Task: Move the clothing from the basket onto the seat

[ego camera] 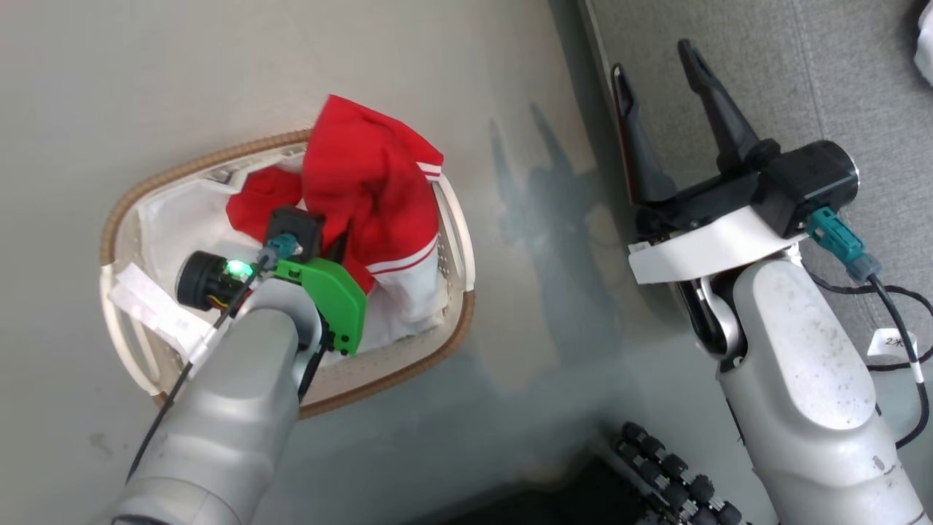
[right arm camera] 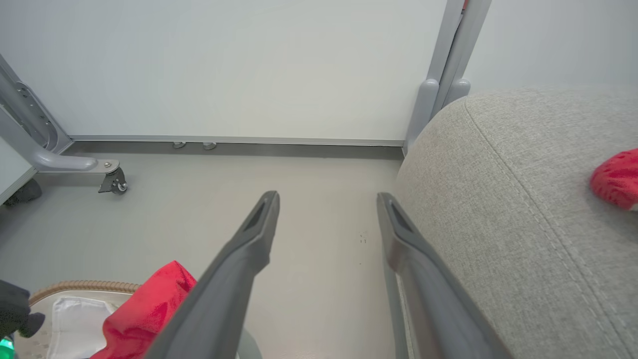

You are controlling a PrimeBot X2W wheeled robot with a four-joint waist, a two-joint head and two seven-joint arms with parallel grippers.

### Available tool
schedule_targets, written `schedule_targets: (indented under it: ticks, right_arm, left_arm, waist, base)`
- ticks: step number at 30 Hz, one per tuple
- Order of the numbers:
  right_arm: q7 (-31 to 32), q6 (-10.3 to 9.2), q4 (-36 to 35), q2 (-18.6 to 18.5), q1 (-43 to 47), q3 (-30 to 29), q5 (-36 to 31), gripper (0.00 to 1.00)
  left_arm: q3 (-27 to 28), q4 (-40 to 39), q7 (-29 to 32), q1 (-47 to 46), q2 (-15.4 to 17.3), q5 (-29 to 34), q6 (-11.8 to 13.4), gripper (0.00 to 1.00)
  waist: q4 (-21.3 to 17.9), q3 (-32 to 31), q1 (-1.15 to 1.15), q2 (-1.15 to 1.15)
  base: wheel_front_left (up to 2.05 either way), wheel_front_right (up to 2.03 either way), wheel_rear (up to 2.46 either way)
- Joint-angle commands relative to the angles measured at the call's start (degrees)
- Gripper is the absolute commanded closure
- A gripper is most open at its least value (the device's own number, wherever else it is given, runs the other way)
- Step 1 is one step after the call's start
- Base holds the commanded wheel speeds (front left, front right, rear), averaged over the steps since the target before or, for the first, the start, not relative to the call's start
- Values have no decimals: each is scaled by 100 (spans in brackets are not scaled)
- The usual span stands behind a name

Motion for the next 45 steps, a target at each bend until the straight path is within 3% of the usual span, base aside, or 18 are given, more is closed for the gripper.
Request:
schedule_targets:
  ticks: [1, 17, 34, 45]
  right_arm:
    - [-2, -8, 53, -23, 143, 0, -61, 0]
    - [-2, -8, 441, -25, 917, 122, -339, 0]
    - [-2, -8, 688, -23, 1657, 81, -315, 0]
    - [-1, -8, 789, -25, 2111, 99, -295, 0]
  left_arm:
    - [20, -114, -31, 167, 5, 75, -16, 100]
    - [611, -1943, -29, 1514, 199, 700, 187, 100]
    - [1780, -3881, -29, 2519, 54, 1146, 78, 100]
    - [1955, -4939, -29, 2522, -40, 1217, -11, 100]
  waist:
    - [244, -503, 0, 0]
    - [870, -2072, 0, 0]
    - [1309, -3267, 0, 0]
    - [1488, -3724, 0, 0]
  base:
    - [0, 0, 0]
    - [0, 0, 0]
    - [0, 0, 0]
    - [0, 0, 0]
